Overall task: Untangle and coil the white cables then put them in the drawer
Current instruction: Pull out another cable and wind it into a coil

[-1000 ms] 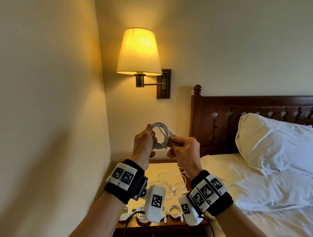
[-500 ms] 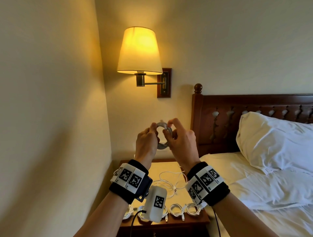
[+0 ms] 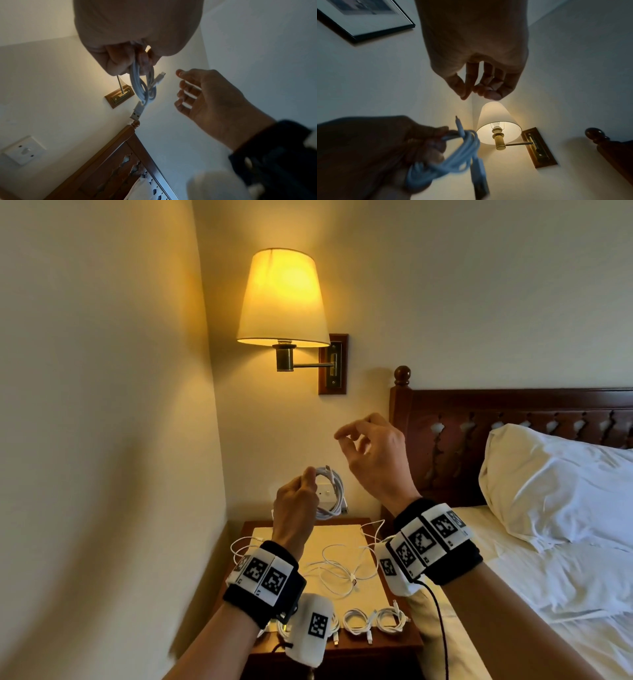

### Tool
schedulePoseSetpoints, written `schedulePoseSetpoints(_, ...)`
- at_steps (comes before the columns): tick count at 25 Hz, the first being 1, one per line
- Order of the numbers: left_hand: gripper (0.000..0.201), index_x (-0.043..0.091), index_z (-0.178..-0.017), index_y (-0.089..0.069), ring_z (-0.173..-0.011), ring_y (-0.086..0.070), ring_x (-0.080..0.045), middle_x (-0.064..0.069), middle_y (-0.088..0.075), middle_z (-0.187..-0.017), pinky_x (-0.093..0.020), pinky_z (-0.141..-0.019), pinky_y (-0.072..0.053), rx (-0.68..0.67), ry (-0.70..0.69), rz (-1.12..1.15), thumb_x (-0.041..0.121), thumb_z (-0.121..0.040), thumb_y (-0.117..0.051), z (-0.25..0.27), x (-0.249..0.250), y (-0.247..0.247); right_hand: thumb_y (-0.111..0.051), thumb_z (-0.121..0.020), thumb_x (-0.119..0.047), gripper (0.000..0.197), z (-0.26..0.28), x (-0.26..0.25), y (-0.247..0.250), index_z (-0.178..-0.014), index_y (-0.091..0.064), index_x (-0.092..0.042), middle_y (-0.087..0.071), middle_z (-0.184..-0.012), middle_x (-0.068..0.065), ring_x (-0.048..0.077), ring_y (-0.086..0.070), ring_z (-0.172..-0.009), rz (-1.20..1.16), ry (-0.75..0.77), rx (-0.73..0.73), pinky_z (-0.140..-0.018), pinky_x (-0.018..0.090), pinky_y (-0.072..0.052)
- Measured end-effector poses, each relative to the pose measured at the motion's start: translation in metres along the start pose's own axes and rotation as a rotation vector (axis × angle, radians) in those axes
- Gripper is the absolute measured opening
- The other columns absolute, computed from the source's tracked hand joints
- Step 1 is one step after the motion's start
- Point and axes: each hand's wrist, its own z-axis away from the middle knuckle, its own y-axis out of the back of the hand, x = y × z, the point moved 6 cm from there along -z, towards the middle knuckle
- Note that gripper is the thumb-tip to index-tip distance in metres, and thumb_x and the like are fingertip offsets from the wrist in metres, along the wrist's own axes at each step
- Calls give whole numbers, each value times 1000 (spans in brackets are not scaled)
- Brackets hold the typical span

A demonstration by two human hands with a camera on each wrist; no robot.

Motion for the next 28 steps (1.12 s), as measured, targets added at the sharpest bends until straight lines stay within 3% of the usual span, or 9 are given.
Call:
schedulePoseSetpoints(4,45,20,-61,-56,-56,-38,-13,7,-45,-51,-32,-59,-29,10,-2,31,39,-100,-45,-11,7,-1,-74,-82,-35,25,19,10,-16,-104,-72,-23,-58,-96,-10,7,-57,-72,44,-52,-204,-65,33,-55)
schedulePoseSetpoints(7,45,19,-60,-53,-51,-35,-12,11,-43,-45,-29,-54,-26,-1,12,37,41,-99,-46,-13,7,-5,-76,-82,-27,17,22,12,-19,-96,-75,-18,-64,-91,-10,6,-58,-68,21,-41,-117,-64,35,-55)
schedulePoseSetpoints(12,44,17,-63,-50,-49,-31,-12,11,-38,-46,-28,-51,-25,-27,-33,24,40,-100,-43,-21,8,-2,-72,-87,-14,6,12,17,-8,-92,-71,-13,-67,-86,-7,3,-62,-76,-140,-168,59,-66,11,-51)
schedulePoseSetpoints(15,43,18,-64,-49,-45,-29,-9,8,-35,-49,-25,-47,-24,-65,-23,24,40,-100,-43,-21,12,-1,-66,-92,-16,3,13,27,-15,-93,-64,-16,-64,-87,-13,0,-60,-82,-200,-315,-37,-66,4,-45)
schedulePoseSetpoints(16,43,18,-64,-49,-43,-29,-8,7,-35,-50,-24,-45,-24,-81,-20,20,40,-100,-44,-21,13,1,-63,-93,-19,4,15,31,-20,-95,-62,-16,-64,-90,-12,1,-61,-84,-236,-353,-132,-69,6,-47)
schedulePoseSetpoints(18,42,17,-65,-51,-41,-29,-6,6,-37,-51,-20,-42,-24,-124,-17,-11,42,-99,-46,-21,11,5,-64,-92,-19,12,22,35,-31,-102,-59,-15,-67,-97,-4,11,-68,-87,-380,-405,-343,-76,23,-57)
schedulePoseSetpoints(20,43,15,-68,-57,-42,-31,-7,4,-40,-54,-20,-41,-25,-157,-7,-36,45,-97,-48,-21,8,8,-71,-85,-12,24,31,33,-34,-104,-57,-17,-69,-102,1,16,-72,-84,-432,-380,-435,-76,33,-60)
schedulePoseSetpoints(25,37,15,-96,-71,-47,-47,-5,7,-62,-63,-22,-41,-33,-147,7,-5,49,-87,-61,-10,-13,17,-75,-81,-8,24,53,48,-34,-98,-61,-17,-70,-98,4,19,-72,-81,-396,-456,-211,-71,37,-61)
schedulePoseSetpoints(28,32,11,-106,-70,-62,-61,-12,-8,-73,-85,-25,-41,-43,-155,29,-23,36,-87,-67,-1,-36,23,-75,-82,-7,22,73,59,-41,-98,-61,-14,-69,-99,9,22,-73,-79,-464,-560,-150,-63,33,-61)
